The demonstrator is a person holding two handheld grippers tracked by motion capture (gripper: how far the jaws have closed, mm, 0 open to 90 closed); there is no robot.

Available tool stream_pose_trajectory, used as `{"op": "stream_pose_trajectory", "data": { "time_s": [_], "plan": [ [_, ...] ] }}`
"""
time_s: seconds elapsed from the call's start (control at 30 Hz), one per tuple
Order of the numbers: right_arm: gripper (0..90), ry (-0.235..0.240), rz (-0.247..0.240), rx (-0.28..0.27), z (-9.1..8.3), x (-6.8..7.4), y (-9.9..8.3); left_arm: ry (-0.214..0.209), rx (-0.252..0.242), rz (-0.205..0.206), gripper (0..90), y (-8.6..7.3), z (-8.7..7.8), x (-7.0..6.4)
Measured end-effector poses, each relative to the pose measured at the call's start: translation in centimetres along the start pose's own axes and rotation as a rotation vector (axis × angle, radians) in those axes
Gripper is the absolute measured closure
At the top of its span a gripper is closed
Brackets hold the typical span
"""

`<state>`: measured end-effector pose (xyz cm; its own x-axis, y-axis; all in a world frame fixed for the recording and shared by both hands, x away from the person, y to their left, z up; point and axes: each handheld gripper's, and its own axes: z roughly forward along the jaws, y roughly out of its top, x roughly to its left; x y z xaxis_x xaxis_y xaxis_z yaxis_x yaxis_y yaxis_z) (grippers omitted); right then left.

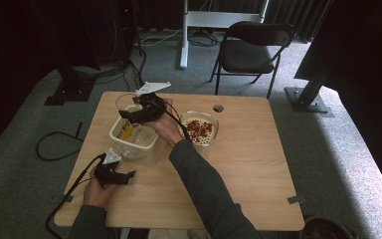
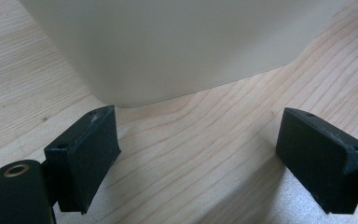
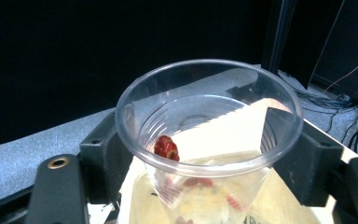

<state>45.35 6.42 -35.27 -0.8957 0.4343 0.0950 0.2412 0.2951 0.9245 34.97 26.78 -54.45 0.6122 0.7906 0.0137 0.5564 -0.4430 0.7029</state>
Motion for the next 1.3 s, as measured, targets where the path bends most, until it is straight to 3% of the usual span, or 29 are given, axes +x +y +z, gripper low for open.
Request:
{"op": "stream_pose_trajectory", "data": {
  "time_s": [0.43, 0.63, 0.87, 1.3],
  "plan": [
    [23.6, -0.013, 0.006, -0.004, 0.3, 0.0, -0.1, 0.0, 0.0, 0.0, 13.6, 0.0, 0.0, 0.0],
    [16.8, -0.013, 0.022, -0.005, 0.3, -0.2, 0.1, -0.001, 0.001, 0.001, 13.6, 0.0, 0.0, 0.0],
    [15.8, -0.011, 0.03, -0.006, 0.3, -0.2, 0.0, -0.001, 0.0, 0.001, 13.6, 0.0, 0.0, 0.0],
    [15.9, -0.036, -0.002, -0.026, -1.5, 0.5, 0.2, 0.0, 0.001, 0.003, 13.6, 0.0, 0.0, 0.0]
  ]
}}
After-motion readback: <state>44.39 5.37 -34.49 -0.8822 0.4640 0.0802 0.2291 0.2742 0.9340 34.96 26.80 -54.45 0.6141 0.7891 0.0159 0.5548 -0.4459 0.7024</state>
